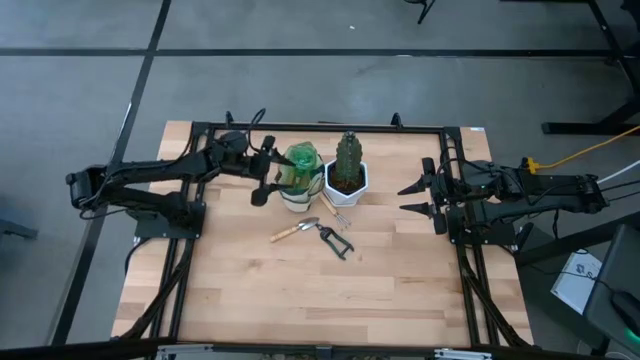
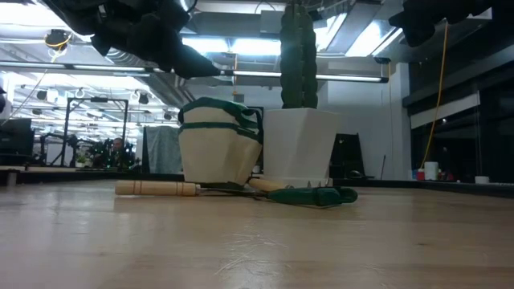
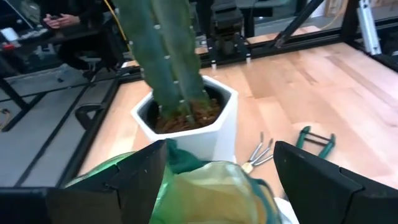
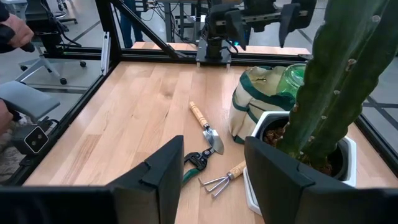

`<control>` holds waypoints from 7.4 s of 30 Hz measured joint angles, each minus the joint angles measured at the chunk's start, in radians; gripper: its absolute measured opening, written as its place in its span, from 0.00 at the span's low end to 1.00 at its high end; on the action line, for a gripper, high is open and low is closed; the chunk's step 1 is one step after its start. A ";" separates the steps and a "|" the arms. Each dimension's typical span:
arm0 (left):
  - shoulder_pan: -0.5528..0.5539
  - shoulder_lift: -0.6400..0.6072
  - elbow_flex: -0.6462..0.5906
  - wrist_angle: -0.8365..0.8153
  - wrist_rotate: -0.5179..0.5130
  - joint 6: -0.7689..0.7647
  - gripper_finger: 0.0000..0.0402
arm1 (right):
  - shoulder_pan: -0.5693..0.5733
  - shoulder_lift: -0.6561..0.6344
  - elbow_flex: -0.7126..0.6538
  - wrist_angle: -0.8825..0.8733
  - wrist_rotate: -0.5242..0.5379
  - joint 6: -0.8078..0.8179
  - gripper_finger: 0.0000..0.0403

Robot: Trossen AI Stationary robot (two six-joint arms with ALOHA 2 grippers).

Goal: Pick & Place Garden tools in Gardening bag
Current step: Put the brown trowel into the brown gardening bag

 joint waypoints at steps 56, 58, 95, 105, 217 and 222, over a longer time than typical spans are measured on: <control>-0.567 0.304 -0.005 -0.315 -0.628 -0.687 0.73 | 0.000 0.000 0.000 0.000 0.000 0.000 0.43; -0.556 0.351 -0.005 -0.292 -0.628 -0.681 0.73 | 0.000 0.000 0.000 0.000 0.000 0.000 0.43; -0.526 0.513 -0.001 -0.238 -0.551 -0.735 0.21 | 0.000 0.000 0.000 0.000 0.000 0.000 0.43; -0.570 0.428 -0.008 -0.317 -0.499 -0.772 0.15 | 0.000 0.000 0.000 0.000 0.000 0.000 0.43; -0.059 0.328 -0.161 0.620 -0.210 -0.439 0.22 | 0.000 0.000 0.000 0.000 0.000 0.000 0.43; -0.059 0.326 -0.161 0.618 -0.210 -0.441 0.30 | 0.000 0.000 0.000 0.000 0.000 0.000 0.43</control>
